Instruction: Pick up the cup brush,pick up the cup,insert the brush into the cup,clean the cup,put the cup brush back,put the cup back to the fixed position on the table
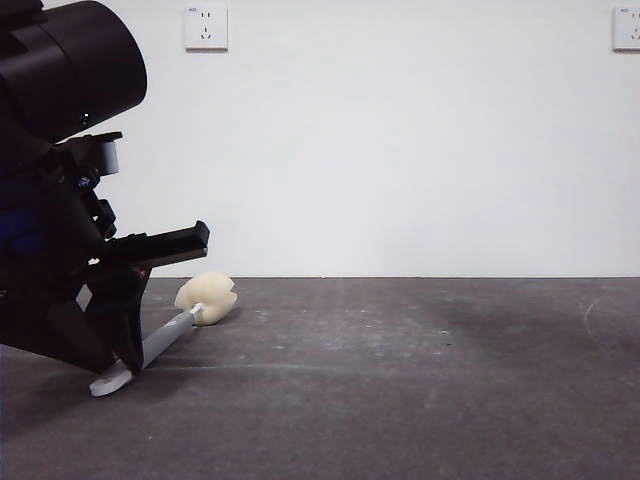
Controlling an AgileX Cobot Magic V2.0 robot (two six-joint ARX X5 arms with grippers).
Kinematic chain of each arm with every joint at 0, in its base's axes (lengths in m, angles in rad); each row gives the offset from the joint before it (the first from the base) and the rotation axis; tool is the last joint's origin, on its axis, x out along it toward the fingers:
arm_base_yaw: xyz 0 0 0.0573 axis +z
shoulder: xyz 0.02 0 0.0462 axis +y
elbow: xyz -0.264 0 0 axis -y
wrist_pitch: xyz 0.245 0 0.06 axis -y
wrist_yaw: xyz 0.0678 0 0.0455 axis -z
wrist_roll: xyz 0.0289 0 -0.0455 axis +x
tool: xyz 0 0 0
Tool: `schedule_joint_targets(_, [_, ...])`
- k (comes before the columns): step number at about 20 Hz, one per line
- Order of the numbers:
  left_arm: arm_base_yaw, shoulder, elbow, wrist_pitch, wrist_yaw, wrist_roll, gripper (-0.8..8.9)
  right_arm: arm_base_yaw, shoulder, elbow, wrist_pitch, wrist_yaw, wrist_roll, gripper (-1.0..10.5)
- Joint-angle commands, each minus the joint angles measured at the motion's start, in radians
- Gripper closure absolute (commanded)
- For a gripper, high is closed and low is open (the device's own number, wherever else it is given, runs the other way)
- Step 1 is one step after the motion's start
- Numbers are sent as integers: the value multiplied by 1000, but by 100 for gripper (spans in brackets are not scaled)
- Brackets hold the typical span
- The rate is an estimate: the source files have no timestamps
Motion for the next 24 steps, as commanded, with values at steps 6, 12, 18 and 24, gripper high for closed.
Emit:
schedule_joint_targets(6, [-3,3,-7,-33,49,33,394,0,2,-1,-21,-2,-1,959])
schedule_joint_targets(12, [-3,-77,-5,-55,72,40,363,0,6,-2,-33,-16,-2,959])
schedule_joint_targets(18, [-2,-354,-2,-101,98,60,364,-21,42,-186,225,-80,-9,960])
schedule_joint_targets(24, [-2,-620,-2,-229,97,108,366,-89,42,-533,519,-72,53,959])
